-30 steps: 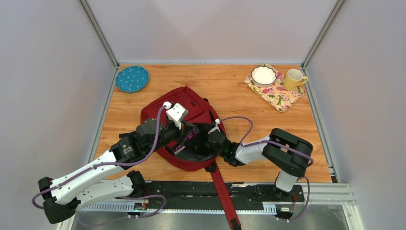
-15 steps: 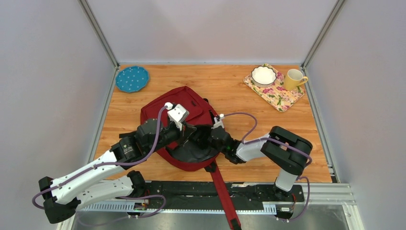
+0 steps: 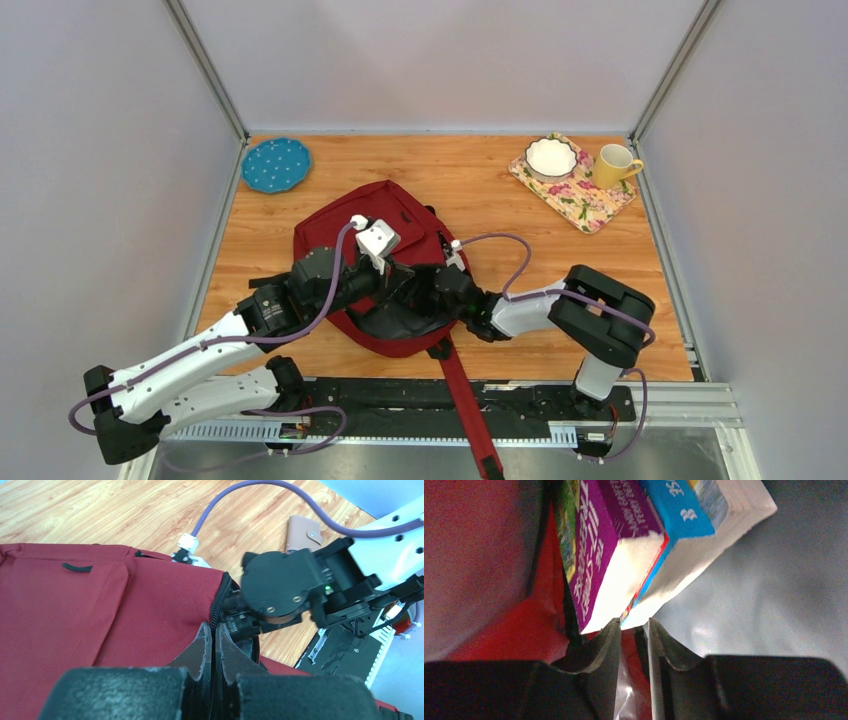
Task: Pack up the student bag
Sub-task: Place the book in the student bag.
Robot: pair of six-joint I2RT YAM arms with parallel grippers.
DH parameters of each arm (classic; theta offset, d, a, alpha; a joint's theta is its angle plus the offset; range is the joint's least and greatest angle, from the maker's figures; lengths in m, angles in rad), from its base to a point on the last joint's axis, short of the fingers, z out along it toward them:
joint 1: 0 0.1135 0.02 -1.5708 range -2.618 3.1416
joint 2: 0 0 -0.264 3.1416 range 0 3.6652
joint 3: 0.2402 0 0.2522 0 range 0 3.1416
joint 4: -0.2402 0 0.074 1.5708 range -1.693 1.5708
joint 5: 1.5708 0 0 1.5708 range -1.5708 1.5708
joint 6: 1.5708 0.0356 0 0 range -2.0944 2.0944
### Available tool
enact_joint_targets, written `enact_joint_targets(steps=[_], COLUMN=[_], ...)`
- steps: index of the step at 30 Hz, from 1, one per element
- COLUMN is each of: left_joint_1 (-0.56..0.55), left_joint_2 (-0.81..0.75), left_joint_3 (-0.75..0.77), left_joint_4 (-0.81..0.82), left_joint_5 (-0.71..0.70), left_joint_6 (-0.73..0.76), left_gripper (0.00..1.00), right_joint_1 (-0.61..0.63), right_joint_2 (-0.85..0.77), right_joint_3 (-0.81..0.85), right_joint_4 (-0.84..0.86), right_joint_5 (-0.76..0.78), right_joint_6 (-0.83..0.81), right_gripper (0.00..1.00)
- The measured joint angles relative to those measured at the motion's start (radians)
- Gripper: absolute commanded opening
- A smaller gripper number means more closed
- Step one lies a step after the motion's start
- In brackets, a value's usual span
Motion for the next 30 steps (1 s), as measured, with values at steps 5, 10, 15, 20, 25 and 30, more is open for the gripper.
enact_joint_targets(steps=[5, 10, 15, 20, 25, 30], left_joint_1=[0.0, 0.0, 0.0, 0.0, 0.0, 0.0], left_joint_2=[-0.003, -0.023, -0.042, -0.061, -0.063, -0.061], left_joint_3=[0.0, 0.0, -0.002, -0.026, -0.035, -0.035], left_joint_4=[-0.002, -0.003, -0.011, -0.016, -0.016, -0.016], left_joint_5=[0.003, 0.0, -0.007, -0.014, -0.014, -0.01], left_joint_6=[0.0, -0.003, -0.007, -0.011, -0.011, -0.011], left_gripper=[0.0, 0.0, 0.0, 0.0, 0.0, 0.0], right_joint_1=[-0.009, -0.024, -0.04, -0.045, -0.045, -0.045], right_joint_2=[0.111, 0.171, 0.159, 0.016, -0.054, 0.061], right_joint_3=[0.094, 0.154, 0.152, 0.058, 0.038, 0.079], right_joint_4=[-0.014, -0.006, -0.004, -0.1, -0.167, -0.174], right_joint_5=[-0.003, 0.016, 0.047, 0.084, 0.098, 0.068], right_joint_6=[0.002, -0.006, -0.053, -0.103, -0.124, -0.124], right_gripper=[0.22, 0.26, 0.4, 0.41, 0.39, 0.3])
